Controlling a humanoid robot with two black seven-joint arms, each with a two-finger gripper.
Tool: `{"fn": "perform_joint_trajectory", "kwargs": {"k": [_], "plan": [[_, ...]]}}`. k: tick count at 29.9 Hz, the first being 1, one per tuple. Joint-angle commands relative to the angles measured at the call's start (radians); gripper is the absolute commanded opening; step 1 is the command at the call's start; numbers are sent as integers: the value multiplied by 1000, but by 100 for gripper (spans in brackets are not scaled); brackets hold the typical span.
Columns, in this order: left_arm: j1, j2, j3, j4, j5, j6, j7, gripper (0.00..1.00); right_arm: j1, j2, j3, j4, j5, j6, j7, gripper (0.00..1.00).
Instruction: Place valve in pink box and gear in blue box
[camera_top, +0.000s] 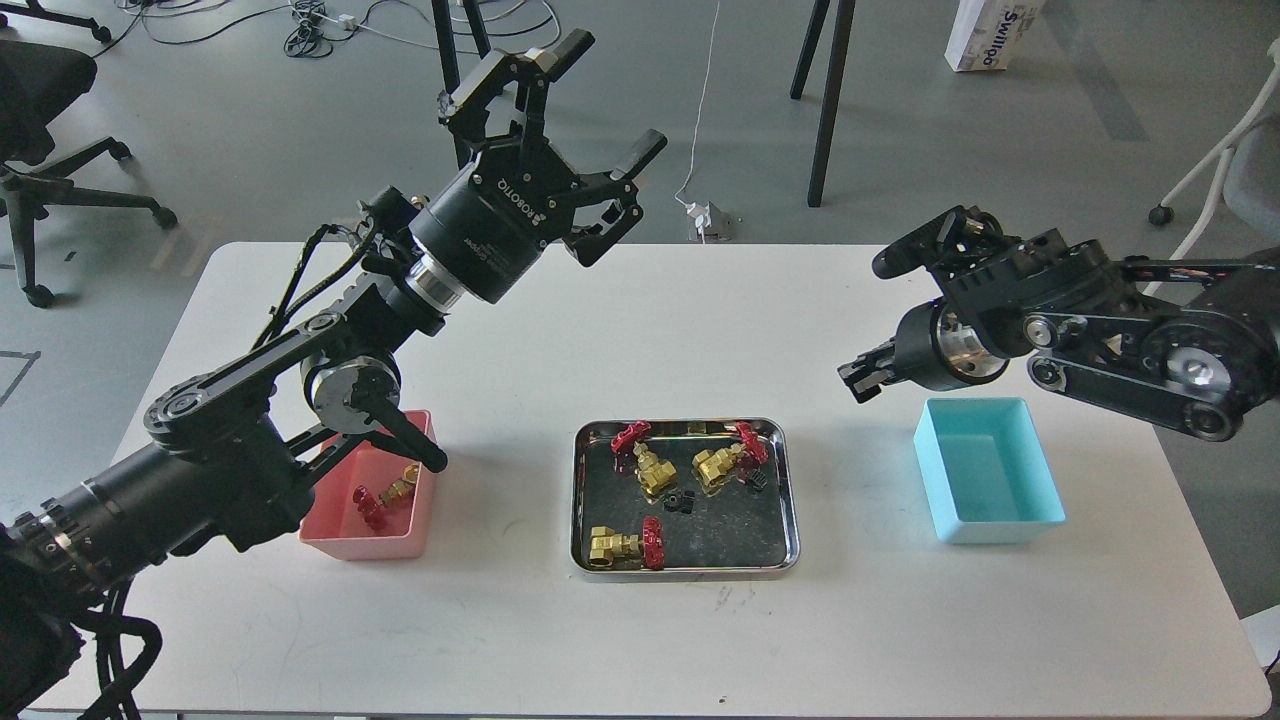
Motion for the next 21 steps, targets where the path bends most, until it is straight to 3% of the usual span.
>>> {"fn": "perform_joint_trajectory", "kwargs": {"k": [1,8,11,13,15,16,17,21], "plan": [[0,-18,5,1,0,0,0,92,-11,-69,-37,2,-2,0,-1,16],[0,-24,2,1,0,0,0,92,-80,-84,-56,17,-14,0,-25,19],[0,-24,1,1,1,0,0,92,-87,-86,-56,20,-10,0,-45,25],[0,-24,1,1,0,0,0,92,-92,-86,-44,18,-10,0,-47,40],[0,-24,1,1,0,0,0,92,-95,-86,-33,15,-2,0,-47,62],[0,-24,1,1,0,0,0,92,-97,-86,-25,14,2,0,-45,84],[0,-24,1,3,0,0,0,92,-95,-87,-13,14,5,0,-47,100],[0,-18,1,27,0,0,0,92,-97,-121,100,15,34,0,-45,100]]}}
